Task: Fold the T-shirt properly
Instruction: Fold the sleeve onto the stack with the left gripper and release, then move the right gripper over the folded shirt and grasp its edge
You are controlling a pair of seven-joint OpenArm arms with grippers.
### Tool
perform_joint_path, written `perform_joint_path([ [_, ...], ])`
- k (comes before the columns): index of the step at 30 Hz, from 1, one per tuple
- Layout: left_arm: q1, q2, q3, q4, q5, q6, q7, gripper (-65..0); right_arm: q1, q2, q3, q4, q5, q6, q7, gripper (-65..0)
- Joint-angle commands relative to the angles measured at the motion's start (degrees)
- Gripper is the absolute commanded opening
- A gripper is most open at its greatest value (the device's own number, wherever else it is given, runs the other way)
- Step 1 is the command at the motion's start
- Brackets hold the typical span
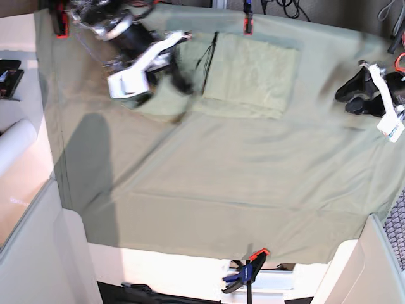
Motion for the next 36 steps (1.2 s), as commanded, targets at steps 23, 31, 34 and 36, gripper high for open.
perform_joint_path([
  [23, -0.44, -1.27, -0.7, 0.9, -3.78, -0.28, -1.22, -33.4, 15.04, -7.76, -24.57, -17.07, -24.15, 0.44, 10.97, -20.3],
  [31, -0.46, -2.49, -0.7, 0.9, -3.82, -0.28, -1.27, -33.4, 17.11, -7.76, -29.44, -17.07, -28.24, 0.42, 10.99, -20.3],
  [34, -0.46, -2.69, -0.7, 0.92, -3.87, -0.28, -1.46, -33.6, 17.11, -7.76, -28.85, -17.05, -28.65, 0.42, 10.97, -20.3],
  [36, -0.44, -2.67, -0.7, 0.92, -4.35, -0.28, -1.46, -41.6, 17.11, -7.76, -28.24, -16.76, -28.65, 0.44, 10.97, -20.3],
])
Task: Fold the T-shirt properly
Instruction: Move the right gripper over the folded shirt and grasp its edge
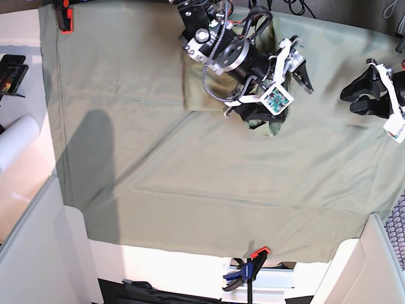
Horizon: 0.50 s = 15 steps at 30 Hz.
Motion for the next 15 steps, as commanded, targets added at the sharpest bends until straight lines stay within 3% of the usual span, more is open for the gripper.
perform_joint_path([
  [1, -0.61, -1.14, -0.7, 0.92, -1.95, -0.28, -1.05, -48.3, 0.72, -0.76, 0.17, 1.51, 0.5, 0.02, 1.53, -20.3],
  [4, -0.61, -1.14, -0.7, 0.94, -4.59, -0.28, -0.57, -65.0, 0.74, -0.7, 2.05, 3.23, 0.42, -0.02, 1.55, -20.5],
  [7, -0.15, -1.14, -0.7, 2.8, -9.51, -0.28, 2.12, -65.0, 1.07, -0.7, 5.33, 4.92, 0.46, -0.04, 1.55, -20.5],
  [11, 2.51, -0.92, -0.7, 11.21, -10.16, -0.28, 2.36, -65.0, 1.14, -0.7, 10.97, 7.08, 2.91, -0.04, 1.57, -21.5],
  [15, 3.37, -0.63, -0.68, 18.51, -9.6, -0.28, 2.12, -65.0, 3.08, -0.7, 15.69, 7.23, 8.48, 0.02, 1.05, -46.1],
])
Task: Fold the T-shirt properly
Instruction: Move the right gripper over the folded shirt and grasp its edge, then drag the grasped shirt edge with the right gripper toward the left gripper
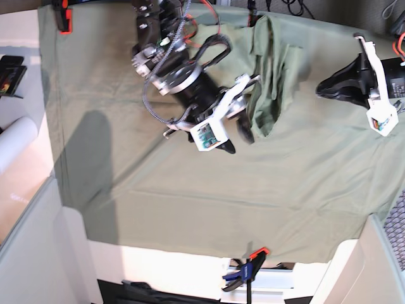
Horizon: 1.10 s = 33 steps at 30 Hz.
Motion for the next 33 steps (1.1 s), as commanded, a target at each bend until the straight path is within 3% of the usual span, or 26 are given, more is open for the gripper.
perform_joint_path([
  [1, -0.42, -0.92, -0.68, 1.6, -0.59, -0.56, -1.46, -65.0, 1.57, -0.66, 0.31, 1.03, 1.49, 0.02, 1.01, -51.0],
  [3, -0.44, -0.92, -0.68, 2.03, 0.15, -0.56, -2.23, -65.0, 1.95, -0.66, 0.76, 1.03, 1.18, 0.02, 0.17, -62.7],
  [4, -0.42, -0.92, -0.68, 1.97, 0.39, -0.56, -2.27, -65.0, 1.99, -0.63, 0.92, 1.03, 0.24, 0.0, -0.26, -65.0],
  [7, -0.42, -0.92, -0.68, 1.97, 0.39, -0.56, -2.27, -65.0, 1.97, -0.61, 1.88, 1.03, -4.04, -0.02, -2.36, -65.0],
  [10, -0.39, -0.92, -0.68, 1.97, 0.39, -0.56, -2.27, -65.0, 1.31, 0.07, 4.35, 1.01, -4.63, -0.04, -5.2, -65.0],
  [15, 0.26, -0.92, -0.68, 1.84, 1.55, -0.56, -2.29, -65.0, -2.62, 4.37, 6.99, 0.81, 3.5, -0.02, -6.75, -65.0],
  [18, 0.37, -0.92, -0.68, 1.36, 2.32, -0.56, -2.51, -65.0, -4.9, 4.31, 6.21, -1.57, 6.34, 0.02, -5.42, -65.0],
  [21, 0.37, -0.44, -0.68, 1.36, 2.25, -0.56, -2.51, -65.0, -4.28, 3.58, 3.17, -5.92, 6.16, 0.04, -0.55, -65.0],
  [26, 0.42, 0.33, -0.68, 1.36, 2.34, -0.56, -2.45, -65.0, 2.34, -0.72, -2.47, -14.19, 3.21, 0.02, 0.39, -65.0],
  [33, 0.39, 1.14, -0.68, 1.33, 3.21, -0.56, -2.47, -65.0, 11.3, -0.76, -12.96, -20.7, 3.89, 0.02, 1.77, -65.0],
])
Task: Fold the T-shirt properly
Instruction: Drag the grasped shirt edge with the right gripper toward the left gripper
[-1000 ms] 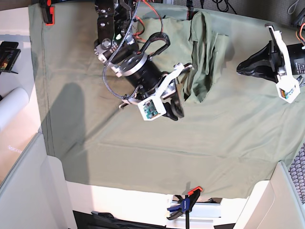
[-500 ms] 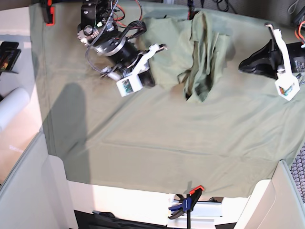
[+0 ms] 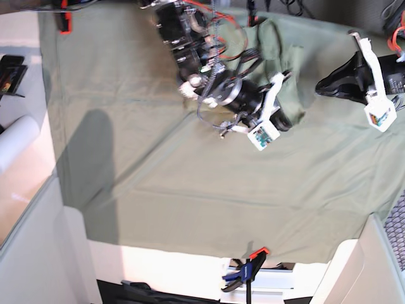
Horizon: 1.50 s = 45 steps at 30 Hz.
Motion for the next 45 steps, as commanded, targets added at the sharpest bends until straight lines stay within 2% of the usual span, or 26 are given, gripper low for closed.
perform_joint_path([
  [1, -0.28, -0.94, -0.55, 0.66, -0.79, -0.49, -1.22, -65.0, 1.7, -0.5, -1.25, 0.46, 0.66, 0.07, 1.38, -65.0],
  [5, -0.28, -0.96, -0.57, 0.66, 0.02, -0.49, -1.22, -65.0, 1.88, -0.5, -3.45, 2.21, -1.53, 0.04, -0.66, -65.0],
  [10, -0.28, -0.98, -0.57, 0.66, 0.07, -0.49, -1.14, -65.0, 0.92, 0.13, 1.2, 12.66, -1.42, 0.04, -10.67, -65.0],
  [15, -0.26, -2.69, -0.57, 0.66, 1.55, -0.49, -0.52, -65.0, -3.52, 5.7, 7.34, 16.55, 3.19, 0.09, -12.85, -65.0],
  [19, -0.11, -3.78, -0.57, 0.66, 1.55, -0.49, -0.57, -65.0, -7.87, 10.86, 9.25, 16.76, 7.37, 0.11, -13.05, -65.0],
  [22, 0.57, -3.58, -0.55, 0.66, -0.52, -0.49, -0.57, -65.0, -10.82, 11.96, 9.2, 16.76, 11.21, 0.26, -13.16, -65.0],
  [26, 0.66, -2.54, -0.46, 0.66, -0.74, -0.49, -0.59, -65.0, -12.87, 11.82, 7.65, 16.76, 16.35, 2.14, -13.29, -65.0],
  [32, 0.66, -2.56, -0.46, 0.66, 0.02, -0.49, -0.57, -65.0, -13.22, 11.41, -0.44, 16.74, 16.96, 2.23, -13.62, -65.0],
  [35, 0.66, -2.54, -0.46, 0.66, 0.02, -0.49, -0.61, -65.0, -13.22, 8.9, -4.37, 16.72, 16.96, 2.23, -12.68, -65.0],
  [39, 0.63, -2.56, -0.46, 0.66, 0.04, -0.49, -0.59, -65.0, -12.63, 3.87, -8.11, 16.46, 16.94, 2.23, -10.97, -65.0],
  [42, 0.63, -2.91, -0.46, 0.66, 0.07, -0.49, -0.59, -65.0, -11.06, 1.05, -9.38, 16.46, 15.34, 2.23, -10.84, -65.0],
  [45, 0.63, -3.91, -0.48, 0.66, -0.02, -0.49, -0.61, -65.0, -9.25, -0.11, -8.68, 16.48, 12.28, 2.21, -10.34, -65.0],
])
